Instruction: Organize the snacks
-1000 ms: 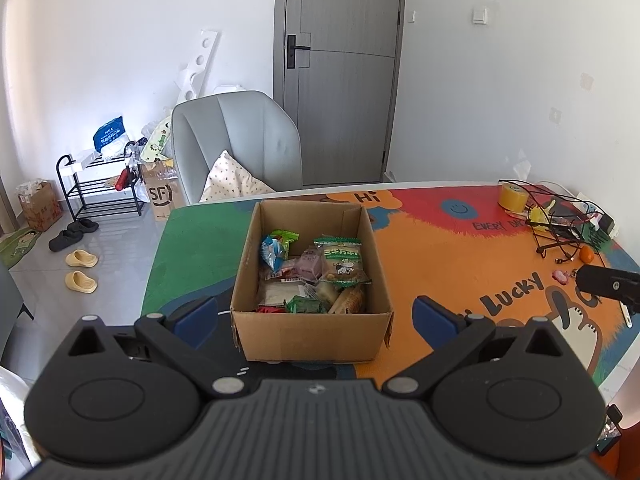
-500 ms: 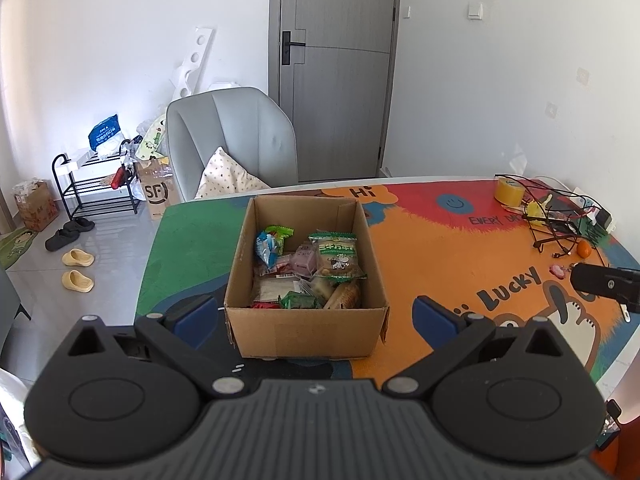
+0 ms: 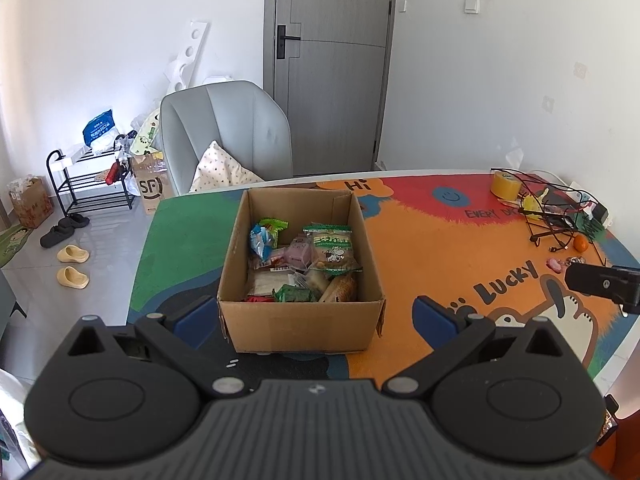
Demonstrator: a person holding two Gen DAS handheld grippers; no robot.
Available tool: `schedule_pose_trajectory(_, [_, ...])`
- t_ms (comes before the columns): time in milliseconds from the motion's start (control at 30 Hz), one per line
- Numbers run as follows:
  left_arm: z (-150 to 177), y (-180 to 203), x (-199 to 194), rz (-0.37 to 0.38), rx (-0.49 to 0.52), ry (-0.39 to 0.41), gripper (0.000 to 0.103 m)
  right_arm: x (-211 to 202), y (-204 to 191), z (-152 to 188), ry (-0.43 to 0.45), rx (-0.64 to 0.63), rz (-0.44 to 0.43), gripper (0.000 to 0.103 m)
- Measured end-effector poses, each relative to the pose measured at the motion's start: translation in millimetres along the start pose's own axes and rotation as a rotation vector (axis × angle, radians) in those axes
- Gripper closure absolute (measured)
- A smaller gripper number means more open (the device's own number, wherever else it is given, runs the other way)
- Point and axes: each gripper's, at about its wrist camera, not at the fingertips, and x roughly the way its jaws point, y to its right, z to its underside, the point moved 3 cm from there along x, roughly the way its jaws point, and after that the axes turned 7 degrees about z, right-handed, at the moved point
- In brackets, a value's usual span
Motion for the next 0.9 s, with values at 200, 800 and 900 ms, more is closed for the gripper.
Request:
schedule_pose_trajectory(200, [0.7, 0.4, -0.3, 0.0, -0.001, 0.001, 0.0, 0.6, -0.4, 0.3, -0.002, -0.009, 0.006, 0.0])
schedule_pose_trajectory(800, [1.9, 1.1, -2.0, 0.018, 0.01, 0.006, 0.0, -0.4, 0.0, -0.5, -0.005, -0.023, 0.011, 0.0])
schedule_pose_trajectory(900, [1.9, 1.4, -2.0, 0.021, 0.011, 0.006, 0.0, 0.1, -0.7, -0.2, -0.005, -0.022, 0.01, 0.0])
